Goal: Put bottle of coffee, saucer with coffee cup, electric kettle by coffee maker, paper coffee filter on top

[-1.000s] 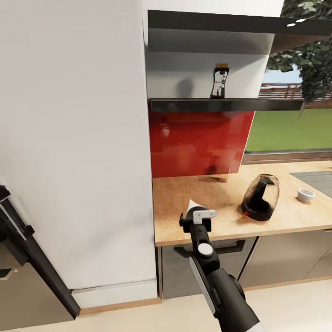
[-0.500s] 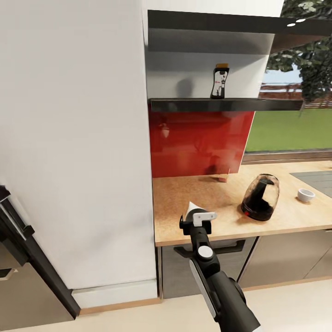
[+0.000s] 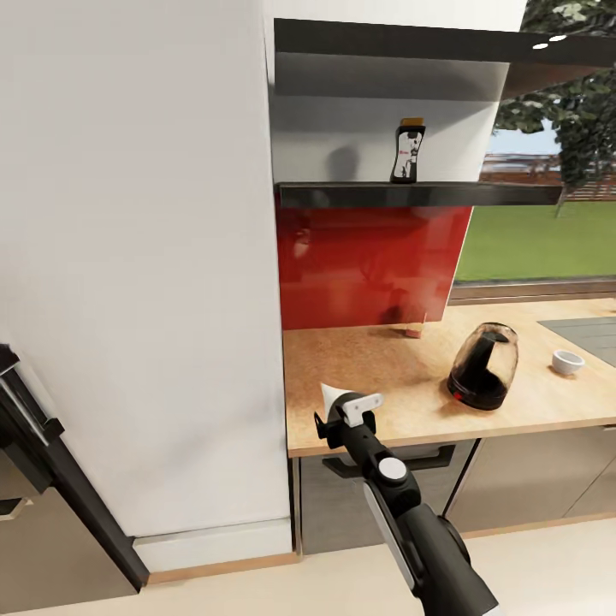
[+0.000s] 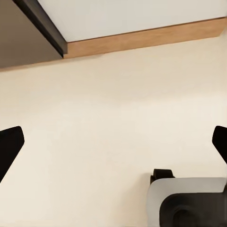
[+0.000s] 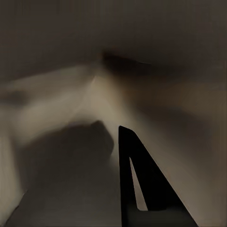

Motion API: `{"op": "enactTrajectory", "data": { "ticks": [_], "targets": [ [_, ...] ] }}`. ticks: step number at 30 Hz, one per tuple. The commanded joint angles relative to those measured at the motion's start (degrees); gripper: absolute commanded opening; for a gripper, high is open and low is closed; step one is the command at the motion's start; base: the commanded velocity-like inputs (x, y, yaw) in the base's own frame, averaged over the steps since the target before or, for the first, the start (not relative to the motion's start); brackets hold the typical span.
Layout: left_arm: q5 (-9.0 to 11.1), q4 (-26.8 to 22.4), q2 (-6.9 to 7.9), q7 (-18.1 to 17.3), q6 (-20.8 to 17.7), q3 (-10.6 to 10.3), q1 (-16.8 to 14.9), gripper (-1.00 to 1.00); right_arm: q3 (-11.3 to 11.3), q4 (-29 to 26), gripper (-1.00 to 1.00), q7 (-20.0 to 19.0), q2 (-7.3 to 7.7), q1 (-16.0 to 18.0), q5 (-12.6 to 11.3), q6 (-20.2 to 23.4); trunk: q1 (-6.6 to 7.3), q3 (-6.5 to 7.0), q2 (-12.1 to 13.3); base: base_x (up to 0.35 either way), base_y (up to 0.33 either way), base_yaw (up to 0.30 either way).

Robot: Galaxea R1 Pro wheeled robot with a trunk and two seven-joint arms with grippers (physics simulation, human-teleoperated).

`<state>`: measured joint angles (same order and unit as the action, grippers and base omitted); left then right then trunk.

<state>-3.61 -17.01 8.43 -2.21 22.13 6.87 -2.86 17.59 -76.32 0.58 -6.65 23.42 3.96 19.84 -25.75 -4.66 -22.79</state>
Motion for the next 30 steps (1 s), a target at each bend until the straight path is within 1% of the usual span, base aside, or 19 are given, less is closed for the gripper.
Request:
{"op": "enactTrajectory", "data": {
  "ticks": [1,17,26,30],
  "targets": [
    [-0.4,0.0,-0.1,-0.2,0.2,0.5,0.0,1.0,0.0,-0.1,-1.0,0.0,0.03,0.0,0.4,0.4,-0.04,-0.13,-0.1,0.0,0.0,0.0],
    [-0.3,0.0,-0.25,-0.2,0.1,0.5,0.0,1.0,0.1,-0.1,-1.0,-0.1,0.05,0.0,0.4,0.5,-0.04,-0.11,-0.1,0.0,0.0,-0.009],
    [-0.4,0.0,-0.3,-0.2,0.1,0.5,0.0,1.0,0.1,-0.1,-1.0,-0.1,0.05,0.0,0.5,0.5,-0.04,0.26,-0.1,-0.001,0.001,-0.227],
    [-0.4,0.0,-0.41,-0.3,0.2,0.5,0.0,1.0,0.1,0.0,-1.0,0.0,0.04,0.0,0.6,0.6,-0.04,0.46,-0.1,-0.159,0.152,-0.248]
  ]
}}
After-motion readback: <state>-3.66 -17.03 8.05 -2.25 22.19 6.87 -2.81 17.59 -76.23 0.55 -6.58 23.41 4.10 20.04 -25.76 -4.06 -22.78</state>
